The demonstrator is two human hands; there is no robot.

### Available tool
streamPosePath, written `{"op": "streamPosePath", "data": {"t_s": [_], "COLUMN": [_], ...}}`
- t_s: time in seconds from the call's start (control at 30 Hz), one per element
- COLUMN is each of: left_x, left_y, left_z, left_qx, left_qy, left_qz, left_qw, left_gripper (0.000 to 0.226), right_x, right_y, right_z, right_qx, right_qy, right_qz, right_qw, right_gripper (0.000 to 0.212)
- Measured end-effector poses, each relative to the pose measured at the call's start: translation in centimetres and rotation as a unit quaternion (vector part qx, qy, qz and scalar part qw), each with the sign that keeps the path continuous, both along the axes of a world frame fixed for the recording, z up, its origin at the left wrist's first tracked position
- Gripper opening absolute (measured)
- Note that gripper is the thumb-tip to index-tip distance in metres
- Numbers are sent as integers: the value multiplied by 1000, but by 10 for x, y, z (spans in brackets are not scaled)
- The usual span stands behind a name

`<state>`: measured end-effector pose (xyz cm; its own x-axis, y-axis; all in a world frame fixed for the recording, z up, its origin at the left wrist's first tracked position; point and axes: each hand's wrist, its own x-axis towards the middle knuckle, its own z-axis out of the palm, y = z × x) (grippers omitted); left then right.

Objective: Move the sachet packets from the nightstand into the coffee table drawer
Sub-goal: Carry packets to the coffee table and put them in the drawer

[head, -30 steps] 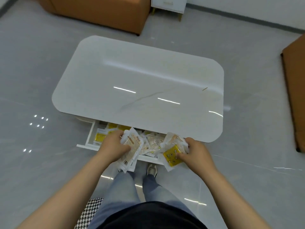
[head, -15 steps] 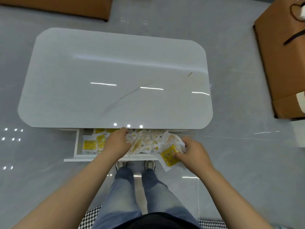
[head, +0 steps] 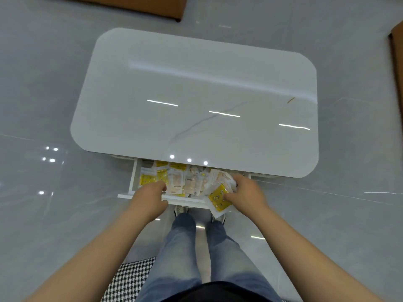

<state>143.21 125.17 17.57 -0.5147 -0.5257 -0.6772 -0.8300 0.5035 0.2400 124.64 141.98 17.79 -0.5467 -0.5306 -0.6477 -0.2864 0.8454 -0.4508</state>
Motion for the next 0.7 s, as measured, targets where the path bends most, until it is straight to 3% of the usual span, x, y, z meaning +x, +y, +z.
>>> {"op": "streamPosePath", "data": {"t_s": [0.17,0.33,0.5,0.7], "left_x": [42,64,61,30], "left_y": [-26,-45,-56,-62], "left_z": [3,4,4,15], "left_qx": [-13,-12,-5,-2], "left_qy": [-7,-16,-11,18], "left_qz": [52,60,54,-32], "left_qw": [999,998,998,999], "left_gripper": [34,37,37,36], "right_x": [28,45,42,35], "right_y": [-50,-80,-79,-62], "right_z": [-17,-36,-30,-6], "right_qx": [-25,20,67,87], "right_qy": [-26,-18,71,122], "right_qz": [1,22,120,186], "right_qw": [999,999,988,971], "right_gripper": [27,50,38,34]}}
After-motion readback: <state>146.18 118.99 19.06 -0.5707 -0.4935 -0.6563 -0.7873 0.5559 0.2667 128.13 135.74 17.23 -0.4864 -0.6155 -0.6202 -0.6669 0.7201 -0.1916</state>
